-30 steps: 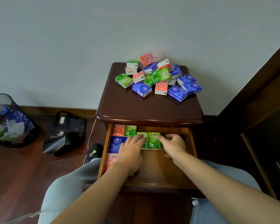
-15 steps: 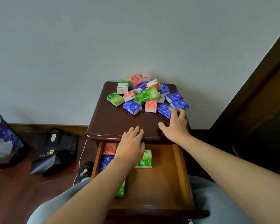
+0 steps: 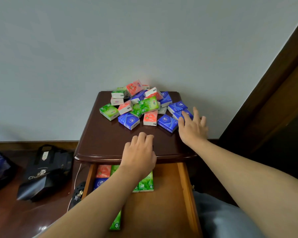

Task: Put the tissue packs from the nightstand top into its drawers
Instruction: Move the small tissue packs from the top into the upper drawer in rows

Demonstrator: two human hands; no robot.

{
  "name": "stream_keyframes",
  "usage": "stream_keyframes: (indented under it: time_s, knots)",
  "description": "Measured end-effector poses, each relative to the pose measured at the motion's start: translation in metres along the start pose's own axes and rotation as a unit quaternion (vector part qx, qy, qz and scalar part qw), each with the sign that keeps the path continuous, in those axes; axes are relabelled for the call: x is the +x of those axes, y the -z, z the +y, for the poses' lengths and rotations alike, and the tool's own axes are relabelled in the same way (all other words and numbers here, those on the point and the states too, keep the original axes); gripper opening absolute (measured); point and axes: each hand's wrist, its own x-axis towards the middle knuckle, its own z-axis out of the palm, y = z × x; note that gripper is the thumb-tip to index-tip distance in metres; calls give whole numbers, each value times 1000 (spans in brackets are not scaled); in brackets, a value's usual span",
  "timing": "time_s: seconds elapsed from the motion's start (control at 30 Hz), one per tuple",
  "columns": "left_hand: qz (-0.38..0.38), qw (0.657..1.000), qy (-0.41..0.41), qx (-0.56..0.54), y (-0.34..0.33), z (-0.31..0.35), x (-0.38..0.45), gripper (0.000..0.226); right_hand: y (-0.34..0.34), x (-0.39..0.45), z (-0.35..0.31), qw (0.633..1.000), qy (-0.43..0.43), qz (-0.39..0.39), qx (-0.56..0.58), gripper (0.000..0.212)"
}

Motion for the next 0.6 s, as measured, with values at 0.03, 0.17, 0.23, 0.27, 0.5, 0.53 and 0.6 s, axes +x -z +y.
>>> stream_keyframes:
  time_s: [0.03,0.17,0.23,0.27,0.5,0.53,0.6]
  knots:
    - [13,1000,-11,-10,0,7,9,56,0,2,7,1000,1,-19,21,48]
    - [41,998,-43,-5,-3,34,54,71,3,5,30,981,2,-34,193,24]
    - [16,998,-53,9,-5,44,77,78,6,4,36,973,-8,-35,229,16]
    - [1,998,-55,21,-6,48,87,79,7,3,39,969,-17,-38,242,18]
    - [34,996,-86,-18,-33,40,74,62,9,-6,63,828,-178,-57,528,66]
    - [45,994,-94,-43,-36,37,65,58,11,-8,66,796,-188,-66,571,59]
    - [69,989,-108,-69,-37,33,47,50,16,-16,72,758,-187,-89,618,41]
